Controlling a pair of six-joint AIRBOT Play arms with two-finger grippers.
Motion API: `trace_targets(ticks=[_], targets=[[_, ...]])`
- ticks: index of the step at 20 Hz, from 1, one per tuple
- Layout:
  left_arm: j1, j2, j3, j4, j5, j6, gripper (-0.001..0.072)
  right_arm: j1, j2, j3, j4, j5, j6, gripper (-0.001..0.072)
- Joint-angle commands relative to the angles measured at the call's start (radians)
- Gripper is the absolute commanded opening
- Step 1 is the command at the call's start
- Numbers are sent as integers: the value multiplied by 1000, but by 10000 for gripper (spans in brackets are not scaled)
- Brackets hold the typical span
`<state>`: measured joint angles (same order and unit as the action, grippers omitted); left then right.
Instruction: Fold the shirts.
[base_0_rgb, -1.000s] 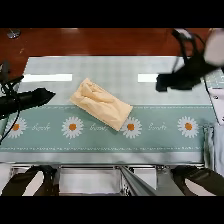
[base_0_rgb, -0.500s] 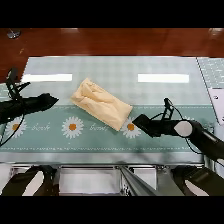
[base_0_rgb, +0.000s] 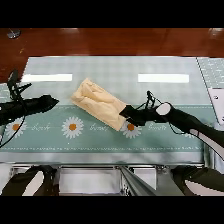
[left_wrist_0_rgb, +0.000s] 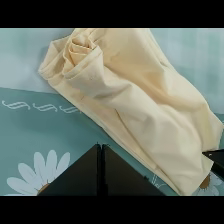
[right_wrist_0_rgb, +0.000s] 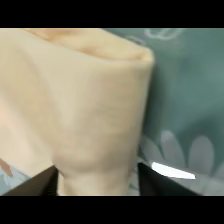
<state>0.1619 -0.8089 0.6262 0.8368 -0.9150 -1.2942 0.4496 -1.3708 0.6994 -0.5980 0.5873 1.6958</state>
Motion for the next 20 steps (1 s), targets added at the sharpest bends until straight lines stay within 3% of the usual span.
trace_targets(ticks=[1, 2, 4, 7, 13, 18, 20], targets=[[0, -1, 0, 0, -13, 0, 32, 1, -85, 90, 40, 58, -79, 290], [0, -1, 0, 0, -10, 0, 32, 1, -94, 106, 66, 56, -104, 108], [0, -1, 0, 0, -8, 0, 33, -5, -108, 163, 103, 75, -205, 20], [0, -1, 0, 0, -10, 0, 32, -64, -108, 354, -24, 232, -215, 18], [0, -1, 0, 0, -11, 0, 32, -159, -108, 931, -397, 582, -53, 18], [0, -1, 0, 0, -12, 0, 33, -319, -105, 1338, -553, 864, 7, 18], [0, -1, 0, 0, -13, 0, 33, -419, -55, 1371, -570, 953, 5, 18]])
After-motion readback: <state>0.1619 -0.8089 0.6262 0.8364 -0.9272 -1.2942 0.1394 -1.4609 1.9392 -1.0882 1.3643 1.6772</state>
